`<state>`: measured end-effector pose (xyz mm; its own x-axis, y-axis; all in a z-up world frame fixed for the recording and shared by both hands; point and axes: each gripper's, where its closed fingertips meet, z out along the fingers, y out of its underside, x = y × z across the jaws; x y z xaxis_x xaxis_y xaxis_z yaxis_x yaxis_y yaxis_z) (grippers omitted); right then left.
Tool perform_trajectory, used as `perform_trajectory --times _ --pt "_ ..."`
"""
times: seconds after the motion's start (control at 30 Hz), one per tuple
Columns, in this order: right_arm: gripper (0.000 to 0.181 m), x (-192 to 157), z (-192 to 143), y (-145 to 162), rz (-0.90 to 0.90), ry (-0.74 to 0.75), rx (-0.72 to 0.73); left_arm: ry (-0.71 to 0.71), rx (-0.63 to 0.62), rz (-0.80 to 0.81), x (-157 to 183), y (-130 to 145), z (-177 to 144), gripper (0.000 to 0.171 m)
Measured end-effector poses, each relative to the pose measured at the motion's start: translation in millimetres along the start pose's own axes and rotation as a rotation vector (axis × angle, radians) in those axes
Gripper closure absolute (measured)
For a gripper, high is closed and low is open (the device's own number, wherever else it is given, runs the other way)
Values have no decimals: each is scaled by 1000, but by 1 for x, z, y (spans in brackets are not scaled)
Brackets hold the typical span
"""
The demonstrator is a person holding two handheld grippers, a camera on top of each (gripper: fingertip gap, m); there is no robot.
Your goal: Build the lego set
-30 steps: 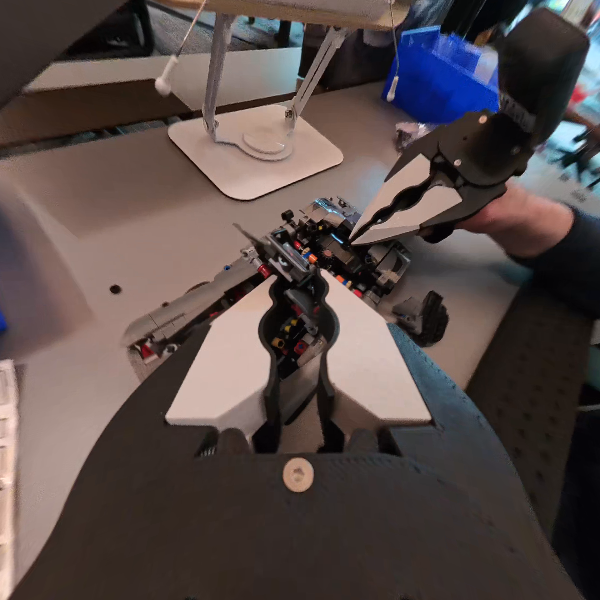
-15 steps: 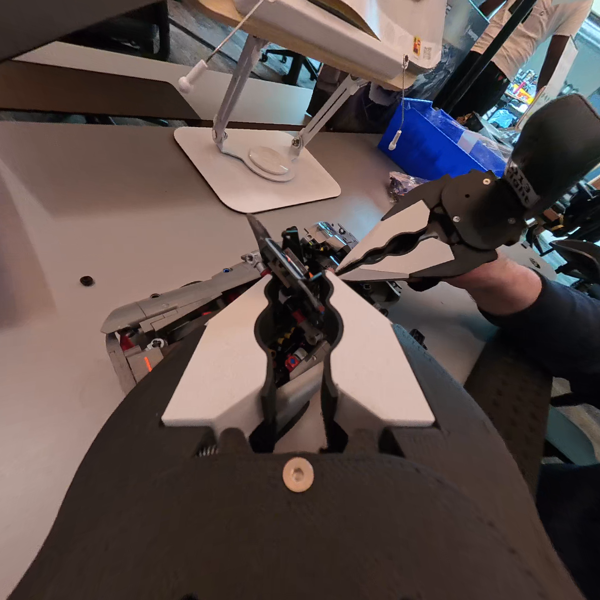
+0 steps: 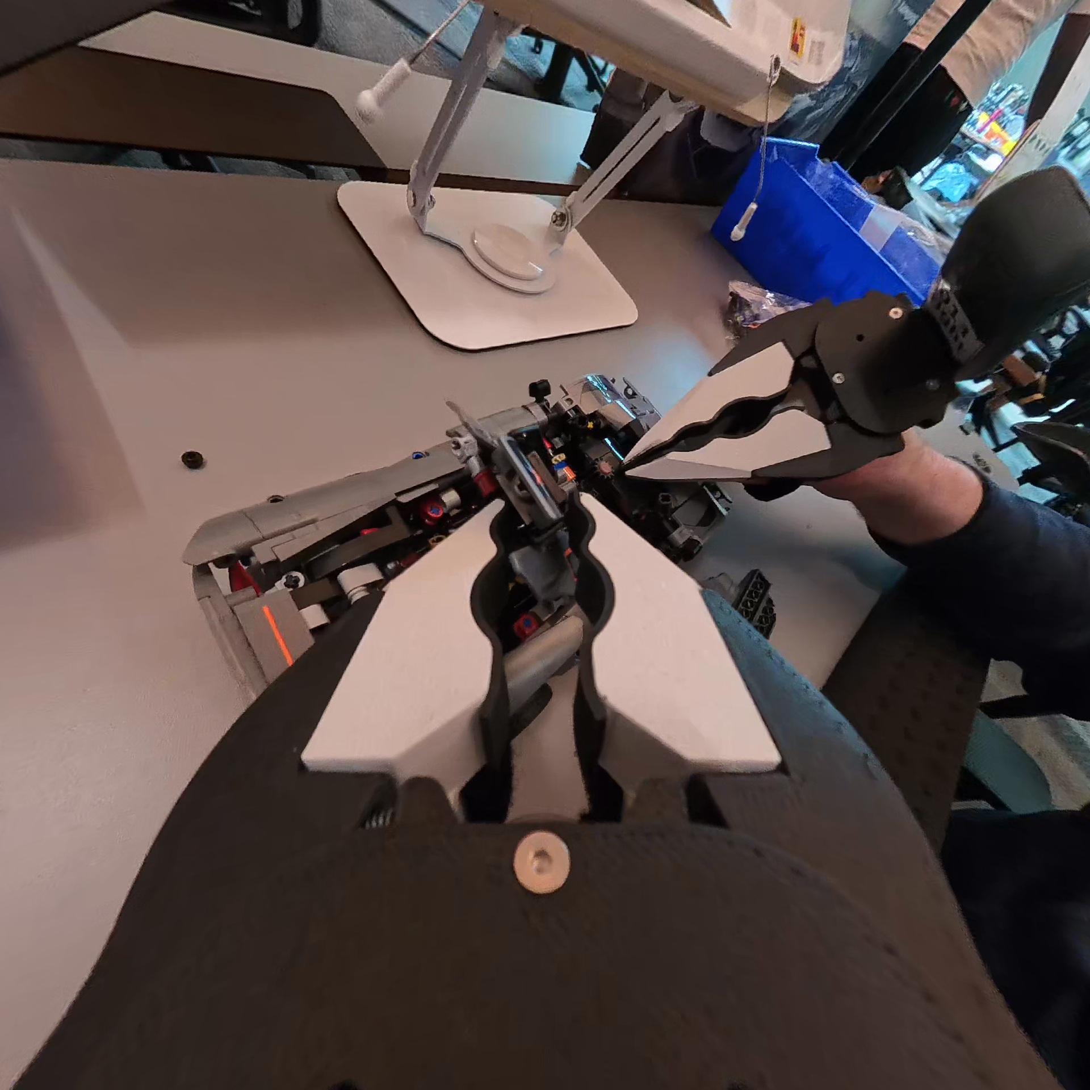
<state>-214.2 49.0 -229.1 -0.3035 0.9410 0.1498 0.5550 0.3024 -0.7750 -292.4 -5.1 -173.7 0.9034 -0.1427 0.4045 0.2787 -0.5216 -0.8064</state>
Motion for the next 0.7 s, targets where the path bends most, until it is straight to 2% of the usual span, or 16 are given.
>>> perform_trajectory --times 0.1,0.27,0.5,0.7 --pt "181 0 0 0 -5 7 -1 17 13 -11 -2 4 -3 159" --pt "181 -1 0 0 -13 8 2 -55 -22 128 6 4 -6 159" --pt "181 -1 0 0 -21 20 -1 96 64 -108 -9 10 -10 160" --pt "181 -2 0 0 -29 25 -16 -116 -77 238 13 3 -6 161"
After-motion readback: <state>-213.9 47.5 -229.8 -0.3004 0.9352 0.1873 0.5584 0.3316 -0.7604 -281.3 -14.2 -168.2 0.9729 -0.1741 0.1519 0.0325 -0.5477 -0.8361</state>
